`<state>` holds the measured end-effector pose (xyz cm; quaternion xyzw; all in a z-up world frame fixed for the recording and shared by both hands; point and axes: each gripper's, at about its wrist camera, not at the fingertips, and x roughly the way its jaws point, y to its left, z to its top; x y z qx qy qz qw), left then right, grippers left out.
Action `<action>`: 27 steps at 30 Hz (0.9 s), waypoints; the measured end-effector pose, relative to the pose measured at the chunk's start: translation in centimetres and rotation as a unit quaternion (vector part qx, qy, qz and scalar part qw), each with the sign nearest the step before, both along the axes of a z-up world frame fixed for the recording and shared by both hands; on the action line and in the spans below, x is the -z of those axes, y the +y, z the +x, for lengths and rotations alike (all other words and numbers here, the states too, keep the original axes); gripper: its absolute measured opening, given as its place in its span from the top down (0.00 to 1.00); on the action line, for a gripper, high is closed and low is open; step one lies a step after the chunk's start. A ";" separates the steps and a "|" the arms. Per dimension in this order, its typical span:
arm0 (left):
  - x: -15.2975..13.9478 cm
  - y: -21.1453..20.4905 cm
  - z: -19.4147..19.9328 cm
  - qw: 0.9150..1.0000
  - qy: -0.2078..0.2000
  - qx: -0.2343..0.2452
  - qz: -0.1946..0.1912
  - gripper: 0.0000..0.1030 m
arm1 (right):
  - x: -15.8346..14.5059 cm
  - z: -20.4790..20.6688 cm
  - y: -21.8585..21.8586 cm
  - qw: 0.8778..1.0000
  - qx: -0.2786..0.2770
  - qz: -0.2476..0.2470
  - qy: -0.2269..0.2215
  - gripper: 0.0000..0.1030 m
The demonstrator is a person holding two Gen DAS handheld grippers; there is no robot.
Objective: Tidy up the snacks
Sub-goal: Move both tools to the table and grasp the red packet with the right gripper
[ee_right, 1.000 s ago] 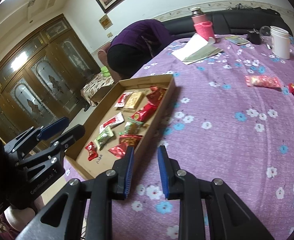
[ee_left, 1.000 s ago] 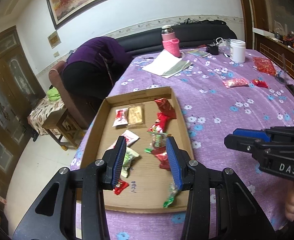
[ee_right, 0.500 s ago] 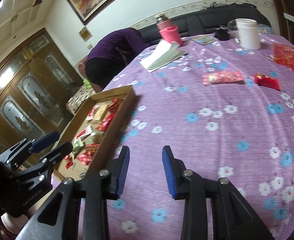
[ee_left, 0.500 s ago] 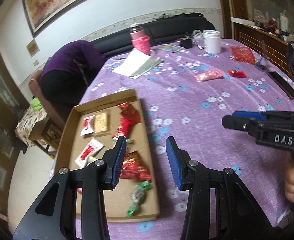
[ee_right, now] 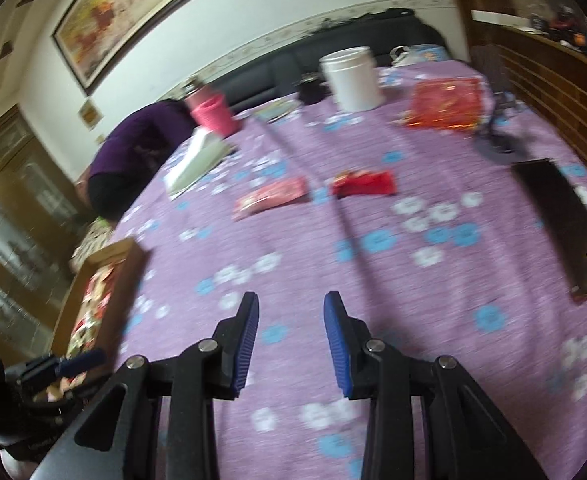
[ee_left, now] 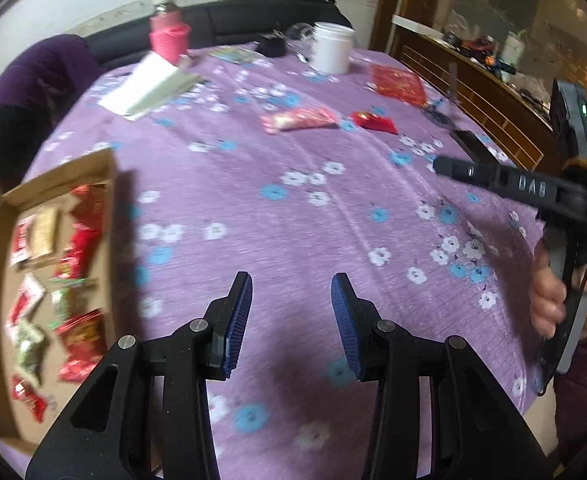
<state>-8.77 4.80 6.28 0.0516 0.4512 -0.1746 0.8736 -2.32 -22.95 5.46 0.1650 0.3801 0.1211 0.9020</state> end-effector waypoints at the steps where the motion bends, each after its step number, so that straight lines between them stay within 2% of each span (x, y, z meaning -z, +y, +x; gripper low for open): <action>1: 0.4 -0.5 0.3 1.000 0.004 0.005 -0.001 0.60 | -0.1 0.4 -0.5 1.000 0.008 -0.003 0.001 0.64; 7: 2.9 -2.5 1.9 0.999 0.028 0.021 0.007 0.60 | 0.1 3.5 -2.5 0.999 0.034 -0.005 0.012 0.64; 14: 4.5 -2.7 2.3 0.999 0.041 0.019 0.015 0.60 | 0.3 9.7 -2.4 0.998 0.027 -0.053 0.010 0.64; 17: 4.6 -2.8 2.2 0.999 0.037 0.021 0.015 0.56 | 0.8 13.4 -3.1 0.999 0.021 -0.025 0.030 0.64; 19: 4.7 -2.9 2.0 0.999 0.038 0.025 0.006 0.42 | 1.4 15.8 -3.5 0.999 0.017 -0.002 0.044 0.64; 20: 4.7 -3.0 1.8 0.999 0.037 0.028 0.003 0.39 | 1.6 16.8 -3.4 0.999 0.016 -0.001 0.049 0.64; 21: 4.8 -3.2 1.6 0.999 0.036 0.034 0.003 0.31 | 1.9 17.6 -3.5 0.998 0.014 -0.003 0.055 0.64; 25: 5.5 -4.7 0.7 0.997 0.036 0.064 0.022 0.02 | 3.3 19.7 -3.1 0.996 -0.011 -0.007 0.086 0.64; 27: 5.9 -5.6 0.4 0.995 0.040 0.077 0.048 0.00 | 3.8 19.6 -2.7 0.995 -0.034 -0.003 0.095 0.64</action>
